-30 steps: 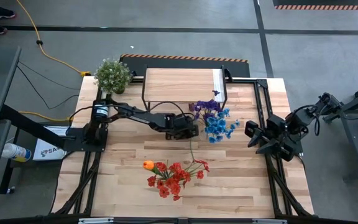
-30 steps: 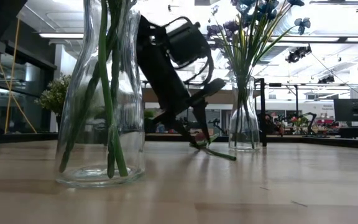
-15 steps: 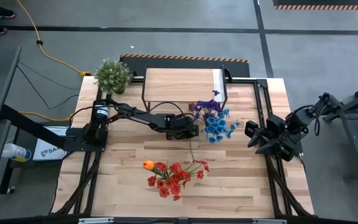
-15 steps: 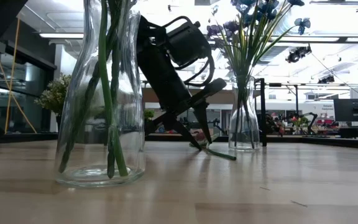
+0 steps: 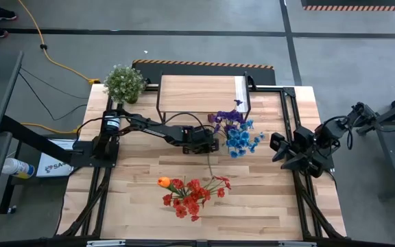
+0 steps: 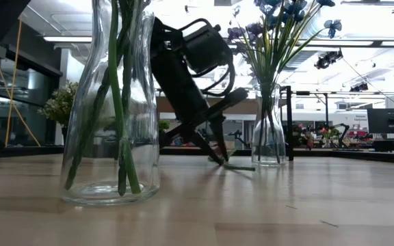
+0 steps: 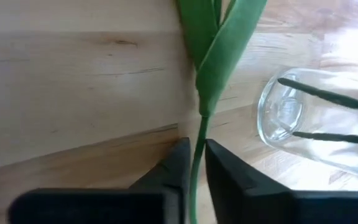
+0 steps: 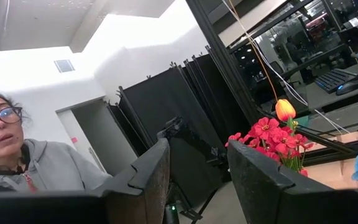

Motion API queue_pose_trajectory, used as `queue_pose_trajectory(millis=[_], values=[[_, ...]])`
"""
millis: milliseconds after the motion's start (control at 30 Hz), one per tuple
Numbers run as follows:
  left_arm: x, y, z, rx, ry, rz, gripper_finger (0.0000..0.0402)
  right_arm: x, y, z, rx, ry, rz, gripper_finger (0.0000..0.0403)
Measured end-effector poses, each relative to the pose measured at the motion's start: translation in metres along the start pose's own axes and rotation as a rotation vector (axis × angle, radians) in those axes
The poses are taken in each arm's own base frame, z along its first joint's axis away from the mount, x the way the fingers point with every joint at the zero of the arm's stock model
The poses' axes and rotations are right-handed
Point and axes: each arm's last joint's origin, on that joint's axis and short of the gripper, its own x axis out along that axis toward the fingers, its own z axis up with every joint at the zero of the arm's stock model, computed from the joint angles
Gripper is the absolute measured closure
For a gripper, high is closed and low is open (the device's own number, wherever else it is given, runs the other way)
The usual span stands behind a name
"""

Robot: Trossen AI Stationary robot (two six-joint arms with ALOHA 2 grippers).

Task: Pick and place flowers into a vace then onto a shelf
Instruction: Put the red flower into the top transparent vase

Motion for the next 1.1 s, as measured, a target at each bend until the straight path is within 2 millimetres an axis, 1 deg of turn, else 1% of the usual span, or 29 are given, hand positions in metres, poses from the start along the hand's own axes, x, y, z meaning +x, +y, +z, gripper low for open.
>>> queue_pose_trajectory(millis=[133,233,300,433,500,567,700,967,1100], values=[[0.0006,-0.0004,0.0,0.015,0.005,-0.009,0.0362,0.0,-0.0001,-0.0001,0.0,0.001,-0.001,0.0249],[0.0006,-0.0007,-0.0001,0.016,0.006,-0.012,0.0375,0.0,-0.0001,-0.0002,0.0,0.002,-0.001,0.0249],[0.0006,-0.0007,-0.0001,0.013,0.007,-0.012,0.0373,0.0,-0.0001,-0.0002,0.0,0.002,-0.001,0.0249],[0.0008,-0.0002,-0.0001,-0.009,0.008,-0.008,0.0349,0.0,-0.0001,-0.0002,0.0,0.002,-0.001,0.0249],[0.0007,0.0004,-0.0002,-0.022,0.009,-0.001,0.0344,0.0,-0.0002,-0.0003,0.0,0.003,-0.002,0.0249],[0.0007,0.0002,-0.002,-0.021,0.01,-0.001,0.0349,0.0,-0.0003,-0.0006,0.0,0.006,-0.004,0.0249],[0.0014,0.0001,-0.0043,-0.011,0.007,-0.002,0.0379,0.0,-0.0004,-0.0006,0.0,0.006,-0.004,0.0249],[0.0013,0.0008,-0.0049,-0.02,0.006,0.013,0.0375,0.0,-0.0004,-0.0006,0.0,0.006,-0.004,0.0249],[0.0014,0.001,-0.0051,-0.004,-0.001,0.014,0.038,0.0,-0.0003,-0.0006,0.0,0.006,-0.004,0.0249]])
